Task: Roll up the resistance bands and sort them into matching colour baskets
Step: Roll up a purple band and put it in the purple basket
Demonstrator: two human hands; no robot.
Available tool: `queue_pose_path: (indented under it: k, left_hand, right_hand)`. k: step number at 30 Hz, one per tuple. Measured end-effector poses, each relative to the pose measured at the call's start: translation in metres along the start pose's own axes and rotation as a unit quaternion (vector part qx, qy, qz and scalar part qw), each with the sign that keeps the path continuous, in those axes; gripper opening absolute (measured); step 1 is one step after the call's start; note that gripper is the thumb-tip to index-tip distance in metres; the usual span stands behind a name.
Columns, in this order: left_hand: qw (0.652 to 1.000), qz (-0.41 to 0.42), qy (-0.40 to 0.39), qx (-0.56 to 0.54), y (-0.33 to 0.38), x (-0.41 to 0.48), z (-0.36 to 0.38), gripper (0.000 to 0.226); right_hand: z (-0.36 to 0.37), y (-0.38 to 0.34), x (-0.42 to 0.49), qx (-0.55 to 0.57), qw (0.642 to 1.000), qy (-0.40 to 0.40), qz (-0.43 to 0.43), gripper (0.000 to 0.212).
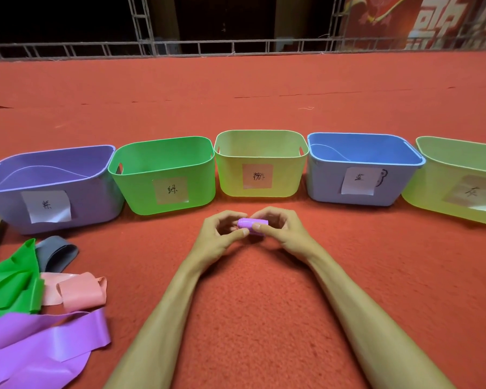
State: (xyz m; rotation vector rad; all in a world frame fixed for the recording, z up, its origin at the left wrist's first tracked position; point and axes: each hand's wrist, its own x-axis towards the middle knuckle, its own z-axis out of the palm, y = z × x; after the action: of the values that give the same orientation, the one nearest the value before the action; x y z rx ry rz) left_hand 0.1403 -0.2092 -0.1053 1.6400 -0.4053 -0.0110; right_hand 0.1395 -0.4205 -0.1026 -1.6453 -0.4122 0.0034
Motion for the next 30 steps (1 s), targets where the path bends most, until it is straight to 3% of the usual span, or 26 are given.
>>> queue_pose_path:
  k: [3, 9, 13, 17, 23, 26, 28, 30]
  left_hand:
    - [0.999, -0.032, -0.007, -0.018, -0.001, 0.001, 0.000, 0.033]
    - [1.000, 0.009, 0.004, 0.010, 0.006, -0.007, 0.008, 0.009]
    - [0.997, -0.002, 0.074, -0.028, 0.012, -0.016, 0.007, 0.012]
    - [0.994, 0.004, 0.108, -0.030, 0.029, -0.021, -0.014, 0.020]
    - [0.985, 0.050, 0.163, 0.028, 0.089, -0.027, -0.114, 0.017]
    - [0.972, 0.063, 0.219, 0.060, 0.127, -0.022, -0.180, 0.015]
    - [0.962, 0.054, 0.246, 0.106, 0.145, -0.017, -0.225, 0.011]
    - [0.952, 0.025, 0.263, 0.152, 0.152, -0.011, -0.270, 0.011]
  right_hand:
    - [0.001, -0.001, -0.002, 0.021, 0.999, 0.028, -0.007, 0.025]
    - [0.016, -0.005, -0.008, 0.059, 0.994, 0.082, -0.032, 0.023]
    - [0.029, -0.018, -0.007, 0.056, 0.990, 0.123, -0.040, 0.020]
    - [0.046, -0.038, 0.001, 0.029, 0.992, 0.113, -0.052, 0.018]
    - [0.119, -0.104, 0.063, -0.051, 0.990, 0.053, -0.123, 0.015]
    - [0.175, -0.138, 0.123, -0.088, 0.985, 0.034, -0.147, 0.023]
    - [0.211, -0.152, 0.163, -0.083, 0.986, 0.008, -0.147, 0.029]
    - [0.244, -0.158, 0.199, -0.126, 0.981, -0.008, -0.147, 0.020]
